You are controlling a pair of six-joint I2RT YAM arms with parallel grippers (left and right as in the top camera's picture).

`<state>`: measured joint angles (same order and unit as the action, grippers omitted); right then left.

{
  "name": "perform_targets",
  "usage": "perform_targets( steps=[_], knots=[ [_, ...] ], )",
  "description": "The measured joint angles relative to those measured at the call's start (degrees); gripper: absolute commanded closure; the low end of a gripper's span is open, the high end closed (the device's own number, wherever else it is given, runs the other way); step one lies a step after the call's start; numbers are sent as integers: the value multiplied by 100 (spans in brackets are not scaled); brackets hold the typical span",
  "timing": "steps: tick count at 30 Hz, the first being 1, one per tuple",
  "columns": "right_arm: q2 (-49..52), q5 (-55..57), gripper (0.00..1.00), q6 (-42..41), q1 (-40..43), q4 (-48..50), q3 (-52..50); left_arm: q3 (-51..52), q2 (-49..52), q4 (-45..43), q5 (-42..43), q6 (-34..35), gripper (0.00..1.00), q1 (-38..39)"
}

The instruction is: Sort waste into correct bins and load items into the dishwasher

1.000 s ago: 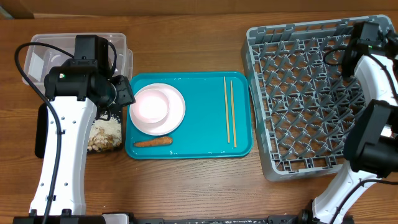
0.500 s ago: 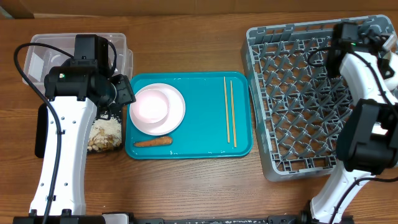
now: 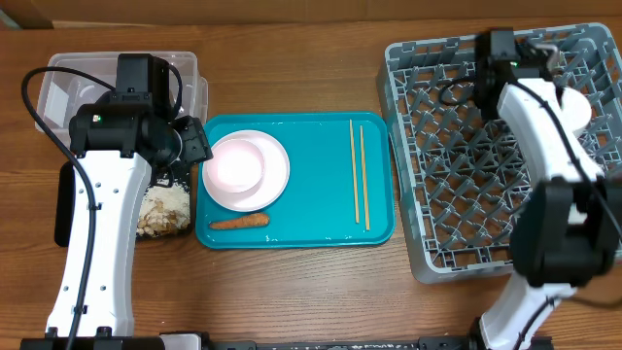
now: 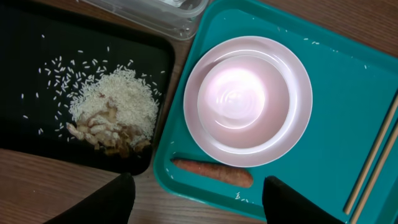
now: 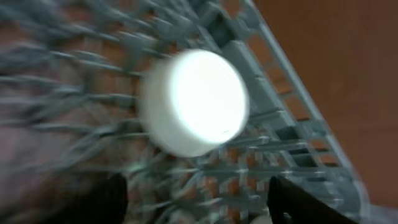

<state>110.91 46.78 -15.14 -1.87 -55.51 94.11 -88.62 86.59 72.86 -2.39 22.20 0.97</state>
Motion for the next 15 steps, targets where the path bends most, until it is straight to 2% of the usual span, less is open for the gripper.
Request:
perform_targets(
  steps=[3, 5, 8, 10, 15],
  knots=[
    [-603, -1375, 23, 391, -533, 195, 61, 0, 0, 2, -4, 0, 27, 0],
    [-885, -2785, 23, 588, -986, 396, 122, 0, 0, 20, -44, 2, 27, 0],
    [-898, -4277, 22, 682, -1519, 654, 136, 0, 0, 162, -223, 76, 26, -7],
    [-772, -4955, 22, 667, -1902, 804, 136, 0, 0, 302, -323, 179, 26, -79],
    [-422, -5639, 23, 564, -2850, 1119, 133, 0, 0, 575, -404, 448, 21, -575]
  ],
)
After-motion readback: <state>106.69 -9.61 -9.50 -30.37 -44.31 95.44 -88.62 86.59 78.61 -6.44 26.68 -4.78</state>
